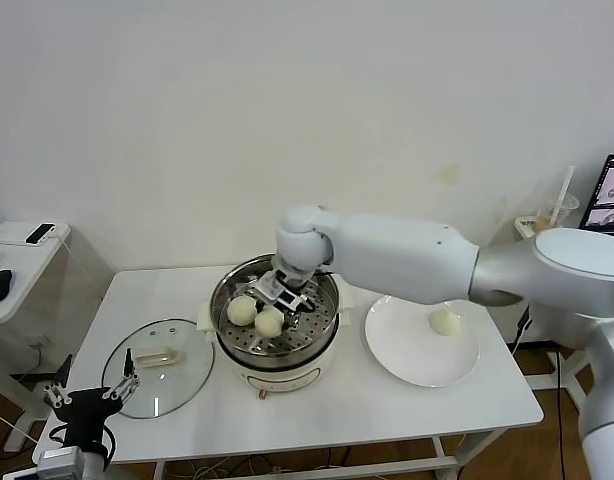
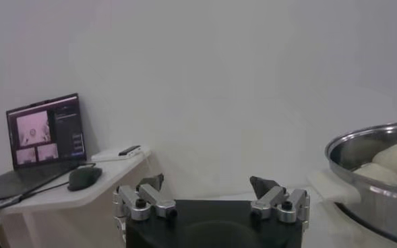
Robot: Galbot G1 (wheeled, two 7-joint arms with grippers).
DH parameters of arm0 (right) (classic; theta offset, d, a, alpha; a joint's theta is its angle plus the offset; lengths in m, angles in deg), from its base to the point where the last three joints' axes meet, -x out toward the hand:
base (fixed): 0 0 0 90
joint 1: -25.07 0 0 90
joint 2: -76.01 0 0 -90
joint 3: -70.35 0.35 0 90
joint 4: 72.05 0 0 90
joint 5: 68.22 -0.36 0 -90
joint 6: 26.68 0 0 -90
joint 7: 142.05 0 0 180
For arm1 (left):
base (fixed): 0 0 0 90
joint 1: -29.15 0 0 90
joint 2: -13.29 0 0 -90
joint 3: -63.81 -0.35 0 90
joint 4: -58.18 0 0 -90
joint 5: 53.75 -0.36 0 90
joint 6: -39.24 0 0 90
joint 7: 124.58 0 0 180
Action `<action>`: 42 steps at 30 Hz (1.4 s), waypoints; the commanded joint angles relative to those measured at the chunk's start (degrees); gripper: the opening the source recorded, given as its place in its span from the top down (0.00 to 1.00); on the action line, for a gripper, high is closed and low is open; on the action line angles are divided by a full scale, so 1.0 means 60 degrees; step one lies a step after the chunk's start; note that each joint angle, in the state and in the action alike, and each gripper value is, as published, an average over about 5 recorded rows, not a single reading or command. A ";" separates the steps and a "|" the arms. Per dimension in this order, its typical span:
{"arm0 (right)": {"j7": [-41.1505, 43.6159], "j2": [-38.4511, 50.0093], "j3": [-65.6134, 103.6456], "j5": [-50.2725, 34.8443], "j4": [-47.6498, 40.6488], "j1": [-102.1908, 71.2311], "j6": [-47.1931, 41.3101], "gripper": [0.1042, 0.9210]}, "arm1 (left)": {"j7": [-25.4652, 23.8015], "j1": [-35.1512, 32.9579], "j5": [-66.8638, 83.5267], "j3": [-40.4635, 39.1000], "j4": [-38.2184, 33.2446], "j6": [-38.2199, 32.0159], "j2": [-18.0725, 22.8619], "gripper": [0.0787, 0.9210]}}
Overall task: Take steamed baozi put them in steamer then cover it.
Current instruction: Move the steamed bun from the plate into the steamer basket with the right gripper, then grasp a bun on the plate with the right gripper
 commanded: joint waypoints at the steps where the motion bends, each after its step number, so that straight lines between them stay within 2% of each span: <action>1: -0.0077 -0.0257 -0.0224 0.0401 0.0080 -0.0083 0.1003 0.39 | 0.0001 -0.0001 0.0010 0.0012 0.0013 -0.0004 -0.0008 0.12; 17: 0.0263 -0.0107 -0.0266 0.0343 0.0232 -0.0065 0.1301 0.39 | 0.0009 0.0008 0.0090 0.0095 0.0011 -0.0004 0.0015 0.12; 20: 0.0320 -0.0080 -0.0260 0.0325 0.0228 -0.0015 0.1410 0.34 | 0.0011 0.0015 0.0086 0.0088 0.0016 -0.0008 0.0018 0.12; 25: 0.0351 0.0027 -0.0182 0.0341 0.0214 0.0090 0.1499 0.17 | 0.0005 0.0026 0.0088 0.0108 0.0013 -0.0009 -0.0015 0.12; 29: 0.0356 0.0151 0.0042 0.0219 0.0161 0.0241 0.1408 0.13 | -0.0002 0.0045 0.0066 0.0102 0.0039 -0.0018 -0.0011 0.12; 36: 0.0603 0.0455 0.0782 0.0116 -0.0052 0.0582 0.0802 0.12 | -0.0010 0.0058 0.0032 0.0089 0.0059 -0.0029 -0.0043 0.12; 42: 0.0735 0.1314 0.1414 -0.0134 -0.0105 0.0858 -0.0865 0.12 | -0.0006 0.0066 0.0013 0.0130 0.0117 -0.0058 -0.0105 0.12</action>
